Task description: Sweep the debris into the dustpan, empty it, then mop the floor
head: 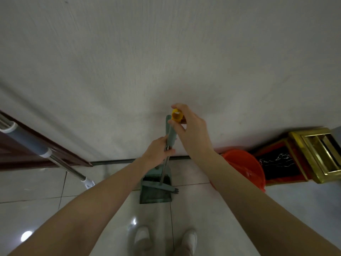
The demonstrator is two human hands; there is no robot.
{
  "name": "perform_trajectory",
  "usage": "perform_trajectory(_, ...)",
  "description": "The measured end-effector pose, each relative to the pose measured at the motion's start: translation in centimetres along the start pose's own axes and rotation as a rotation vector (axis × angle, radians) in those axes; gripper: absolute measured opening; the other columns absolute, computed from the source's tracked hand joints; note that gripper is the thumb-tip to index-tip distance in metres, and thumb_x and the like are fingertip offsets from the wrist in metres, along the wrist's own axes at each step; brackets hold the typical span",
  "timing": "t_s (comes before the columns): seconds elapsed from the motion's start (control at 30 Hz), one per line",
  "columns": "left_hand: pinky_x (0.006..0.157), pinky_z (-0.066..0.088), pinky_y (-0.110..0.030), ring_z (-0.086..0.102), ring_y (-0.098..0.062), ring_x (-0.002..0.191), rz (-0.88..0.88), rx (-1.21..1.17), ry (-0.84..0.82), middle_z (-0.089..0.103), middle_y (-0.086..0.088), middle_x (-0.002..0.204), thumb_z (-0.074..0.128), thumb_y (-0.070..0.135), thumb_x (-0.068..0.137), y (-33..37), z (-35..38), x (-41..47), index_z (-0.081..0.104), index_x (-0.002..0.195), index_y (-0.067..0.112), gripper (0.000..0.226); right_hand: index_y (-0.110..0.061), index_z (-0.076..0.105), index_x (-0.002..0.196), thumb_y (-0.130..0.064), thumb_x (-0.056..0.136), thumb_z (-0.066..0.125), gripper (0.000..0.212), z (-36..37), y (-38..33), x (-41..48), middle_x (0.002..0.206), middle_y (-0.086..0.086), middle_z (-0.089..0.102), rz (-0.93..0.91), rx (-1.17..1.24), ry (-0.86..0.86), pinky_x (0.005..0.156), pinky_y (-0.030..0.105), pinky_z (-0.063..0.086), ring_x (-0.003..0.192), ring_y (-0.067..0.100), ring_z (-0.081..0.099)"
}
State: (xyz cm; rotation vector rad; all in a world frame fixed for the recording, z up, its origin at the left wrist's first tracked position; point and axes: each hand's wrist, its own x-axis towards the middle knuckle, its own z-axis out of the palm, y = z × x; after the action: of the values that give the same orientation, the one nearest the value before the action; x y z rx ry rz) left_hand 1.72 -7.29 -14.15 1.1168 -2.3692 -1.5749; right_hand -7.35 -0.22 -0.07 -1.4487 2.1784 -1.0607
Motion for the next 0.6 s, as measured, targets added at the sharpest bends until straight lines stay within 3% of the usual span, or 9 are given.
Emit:
perform_trajectory(0.17,0.097,0.043,-0.032,0.060,-0.021,0.110,0.010,0.049,0.002,0.062,-0.004,0.125,0.069,0.028,0.085,0.1,-0.8,-0.2,0.050,0.131,0.017,0.051,-0.021,0.053,0.126,-0.023,0.091,0.063,0.036,0.4,-0.1,0.2,0.109,0.003,0.065,0.024,0.001,-0.011,0.086,0.040,0.056,0.098,0.019,0.064)
perform_trajectory(0.37,0.103,0.041,-0.036,0.053,-0.020,0.122,0.027,0.098,0.045,0.055,-0.003,0.135,0.069,0.028,0.085,-0.4,-1.6,-1.9,0.038,0.139,0.021,0.063,-0.026,0.049,0.130,-0.027,0.093,0.060,0.039,0.0,-0.8,-0.1,0.111,-0.001,0.065,0.049,-0.042,-0.066,0.087,0.039,0.055,0.099,0.016,0.063)
perform_trajectory(0.47,0.100,0.044,-0.038,0.053,-0.022,0.121,0.009,0.106,0.099,0.054,-0.002,0.136,0.071,0.031,0.083,-0.3,-2.2,-3.2,0.036,0.139,0.026,0.066,-0.028,0.046,0.134,-0.027,0.094,0.058,0.042,-0.9,-1.2,-0.5,0.108,-0.002,0.065,0.080,-0.103,-0.102,0.085,0.031,0.052,0.099,0.015,0.062)
perform_trajectory(0.6,0.099,0.046,-0.041,0.054,-0.021,0.114,0.030,0.078,0.151,0.056,-0.006,0.129,0.071,0.029,0.083,0.2,-3.1,-5.6,0.039,0.137,0.029,0.063,-0.030,0.043,0.138,-0.029,0.093,0.060,0.047,-1.9,-1.8,-2.4,0.106,-0.001,0.064,0.075,-0.159,-0.093,0.085,0.032,0.052,0.096,0.015,0.062)
